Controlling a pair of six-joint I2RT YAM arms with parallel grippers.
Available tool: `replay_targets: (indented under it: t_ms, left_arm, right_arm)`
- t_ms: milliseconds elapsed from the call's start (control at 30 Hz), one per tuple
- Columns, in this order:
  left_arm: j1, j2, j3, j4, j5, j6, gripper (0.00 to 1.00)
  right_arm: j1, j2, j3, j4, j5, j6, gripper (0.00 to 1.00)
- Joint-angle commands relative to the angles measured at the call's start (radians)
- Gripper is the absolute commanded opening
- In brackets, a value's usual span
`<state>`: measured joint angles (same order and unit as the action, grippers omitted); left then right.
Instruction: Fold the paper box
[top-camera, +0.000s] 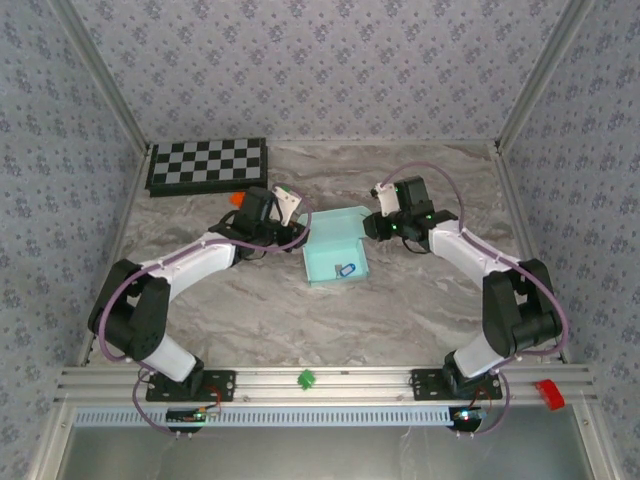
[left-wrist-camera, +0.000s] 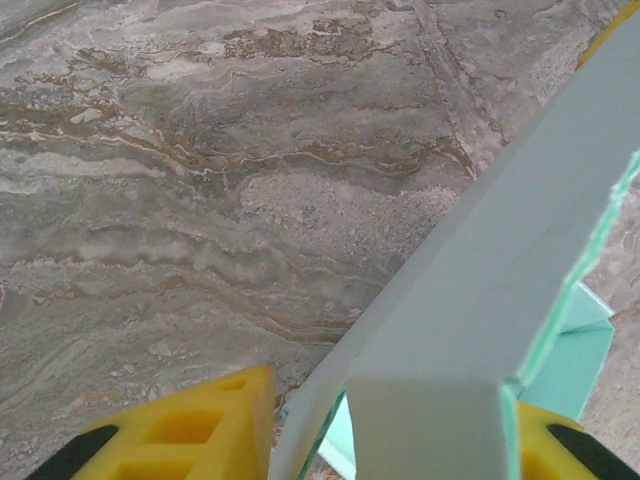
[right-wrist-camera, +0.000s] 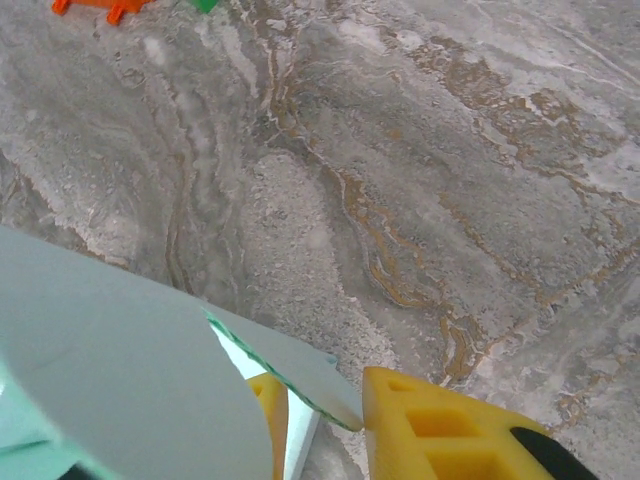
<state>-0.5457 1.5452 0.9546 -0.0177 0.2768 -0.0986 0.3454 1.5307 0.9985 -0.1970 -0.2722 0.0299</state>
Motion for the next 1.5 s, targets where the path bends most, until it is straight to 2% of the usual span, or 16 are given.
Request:
replay_targets:
  t_ms: [0, 200, 467, 800, 933, 1033, 1133, 1467]
  left_arm:
    - [-0.006, 0.004, 0.034, 0.019, -0.018, -0.015, 0.33]
    - [-0.008, 0.0, 0.048, 0.009, -0.062, -0.014, 0.36]
    - [-0.009, -0.035, 0.037, -0.03, -0.117, 0.009, 0.53]
    - [-0.003, -0.02, 0.037, -0.011, -0.116, 0.041, 0.55]
    - [-0.002, -0.004, 0.05, -0.019, -0.092, 0.045, 0.53]
    - [-0.002, -0.002, 0.051, -0.028, -0.082, 0.043, 0.44]
    - [-0.003, -0.007, 0.047, -0.031, -0.082, 0.04, 0.43]
    - [-0.007, -0.014, 0.036, -0.03, -0.103, -0.001, 0.32]
  right_arm:
    - [0.012, -0.044, -0.024, 0.041, 0.061, 0.05, 0.25]
    - [0.036, -0.062, -0.064, 0.086, 0.119, 0.08, 0.23]
    - [0.041, -0.069, -0.075, 0.082, 0.128, 0.067, 0.24]
    - [0.037, -0.066, -0.071, 0.075, 0.066, 0.012, 0.32]
    - [0.035, -0.057, -0.062, 0.07, 0.057, -0.004, 0.37]
    - [0.031, -0.04, -0.042, 0.053, 0.051, -0.019, 0.4]
    - [0.03, -0.023, -0.03, 0.044, 0.043, -0.025, 0.4]
    - [0.053, -0.029, -0.041, 0.066, 0.079, 0.033, 0.26]
